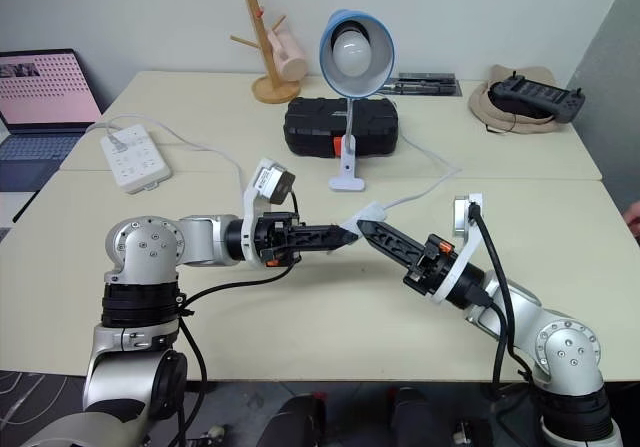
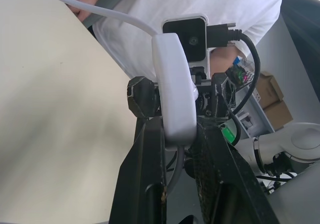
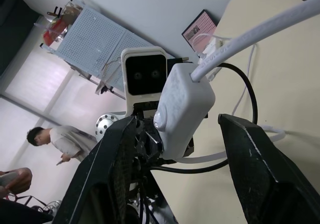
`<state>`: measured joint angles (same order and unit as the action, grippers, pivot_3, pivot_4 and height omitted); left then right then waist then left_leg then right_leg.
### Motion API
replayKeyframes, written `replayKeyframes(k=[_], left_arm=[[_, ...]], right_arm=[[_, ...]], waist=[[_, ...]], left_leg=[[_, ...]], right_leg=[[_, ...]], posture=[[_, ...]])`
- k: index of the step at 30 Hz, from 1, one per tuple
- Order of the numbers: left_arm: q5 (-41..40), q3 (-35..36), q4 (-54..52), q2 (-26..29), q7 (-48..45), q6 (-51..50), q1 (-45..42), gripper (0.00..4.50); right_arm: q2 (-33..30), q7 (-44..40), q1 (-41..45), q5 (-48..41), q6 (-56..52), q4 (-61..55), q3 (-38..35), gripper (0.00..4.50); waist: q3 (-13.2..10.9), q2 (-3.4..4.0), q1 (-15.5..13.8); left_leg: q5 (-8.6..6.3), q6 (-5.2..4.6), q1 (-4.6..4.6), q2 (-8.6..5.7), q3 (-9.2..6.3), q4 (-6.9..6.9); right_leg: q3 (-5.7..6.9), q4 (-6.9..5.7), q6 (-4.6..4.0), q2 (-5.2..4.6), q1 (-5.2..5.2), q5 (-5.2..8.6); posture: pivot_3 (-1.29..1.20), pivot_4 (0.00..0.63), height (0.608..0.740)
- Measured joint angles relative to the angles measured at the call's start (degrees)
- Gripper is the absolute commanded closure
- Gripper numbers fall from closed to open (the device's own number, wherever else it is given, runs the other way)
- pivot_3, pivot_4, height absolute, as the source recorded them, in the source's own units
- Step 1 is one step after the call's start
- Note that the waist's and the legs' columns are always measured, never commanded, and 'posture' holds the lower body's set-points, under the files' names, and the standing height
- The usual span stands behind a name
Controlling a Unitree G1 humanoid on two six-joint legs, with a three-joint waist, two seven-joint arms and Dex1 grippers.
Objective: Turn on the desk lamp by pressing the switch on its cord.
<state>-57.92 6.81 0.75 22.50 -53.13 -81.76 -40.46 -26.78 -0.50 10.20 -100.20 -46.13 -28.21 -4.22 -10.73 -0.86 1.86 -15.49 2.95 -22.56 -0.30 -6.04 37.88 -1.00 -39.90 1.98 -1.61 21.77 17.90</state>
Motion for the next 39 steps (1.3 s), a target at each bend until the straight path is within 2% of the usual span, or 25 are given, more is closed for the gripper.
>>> replayKeyframes(k=[3, 7, 10, 24, 26, 33, 36, 39], left_arm=[[0.0, -0.3, -0.2, 0.0, 0.0, 0.2, 0.0, 4.1], [-0.3, -0.3, -0.7, 0.0, 0.1, 0.6, 0.1, 4.1], [-0.7, -0.3, -0.8, -0.2, 0.0, 0.9, 0.2, 4.1], [-2.2, -0.3, -0.8, 0.1, 0.2, 1.2, 0.4, 4.1], [-2.2, -0.3, -0.8, 0.1, 0.2, 1.2, 0.4, 4.1], [-1.7, -1.9, -0.8, 1.4, 0.3, 2.4, 0.4, 4.1], [0.1, -2.8, 0.2, 3.2, -0.8, 4.7, -0.5, 4.1], [7.1, -7.8, 3.6, 8.3, -6.1, 12.8, -4.0, 4.1]], right_arm=[[0.6, 0.0, 0.7, 0.0, 0.3, 0.1, 1.1, 2.2], [0.7, 0.0, 1.4, 0.1, 0.5, 0.7, 1.1, 3.21], [0.9, -0.4, 1.5, 0.0, 0.5, 1.0, 1.5, 3.78], [0.8, -1.9, 1.7, 0.6, 0.5, 1.0, 1.7, 3.87], [0.6, -2.0, 1.7, 0.7, 0.5, 1.0, 1.7, 3.17], [-1.1, -2.5, 1.1, 2.4, 0.3, 0.8, 1.7, 1.62], [-4.9, -4.4, -1.3, 4.5, -1.1, 0.3, 1.4, 0.96], [-13.9, -10.2, -5.2, 10.4, -3.9, -0.7, -0.4, 0.2]], waist=[[0.0, 0.0, 0.0], [0.0, 0.0, 0.0], [0.0, 0.0, 0.0], [0.0, 0.0, 0.0], [0.0, 0.0, 0.0], [0.0, -0.01, 0.0], [0.0, -0.03, -0.1], [-0.1, -0.03, -0.2]], left_leg=[[0.0, 0.0, 0.0, 0.0, -0.01, 0.0], [0.0, 0.0, -0.03, 0.01, -0.01, 0.0], [0.0, 0.0, -0.03, 0.0, -0.01, -0.02], [0.0, 0.0, -0.04, 0.0, -0.02, -0.02], [0.0, 0.0, -0.04, 0.0, -0.02, -0.02], [0.0, 0.0, -0.1, 0.0, -0.01, -0.02], [0.0, 0.0, -0.13, -0.03, 0.01, -0.02], [0.0, 0.0, -0.2, -0.15, 0.19, -0.02]], right_leg=[[-0.01, 0.0, 0.0, 0.0, 0.01, 0.0], [0.0, 0.02, 0.0, -0.01, 0.01, 0.0], [-0.01, 0.02, 0.0, 0.0, 0.03, 0.0], [0.0, 0.02, 0.0, 0.0, 0.05, 0.0], [0.0, 0.02, 0.0, 0.0, 0.05, 0.0], [0.0, 0.04, 0.0, 0.0, 0.08, 0.0], [0.01, 0.05, 0.0, 0.0, 0.12, 0.0], [0.05, 0.15, 0.02, 0.11, 0.15, 0.0]], posture=[[0.0, 0.15, 0.74], [0.0, 0.15, 0.74], [0.0, 0.15, 0.74], [0.0, 0.15, 0.74], [0.0, 0.15, 0.74], [0.0, 0.15, 0.74], [0.0, 0.15, 0.74], [0.0, 0.15, 0.74]])
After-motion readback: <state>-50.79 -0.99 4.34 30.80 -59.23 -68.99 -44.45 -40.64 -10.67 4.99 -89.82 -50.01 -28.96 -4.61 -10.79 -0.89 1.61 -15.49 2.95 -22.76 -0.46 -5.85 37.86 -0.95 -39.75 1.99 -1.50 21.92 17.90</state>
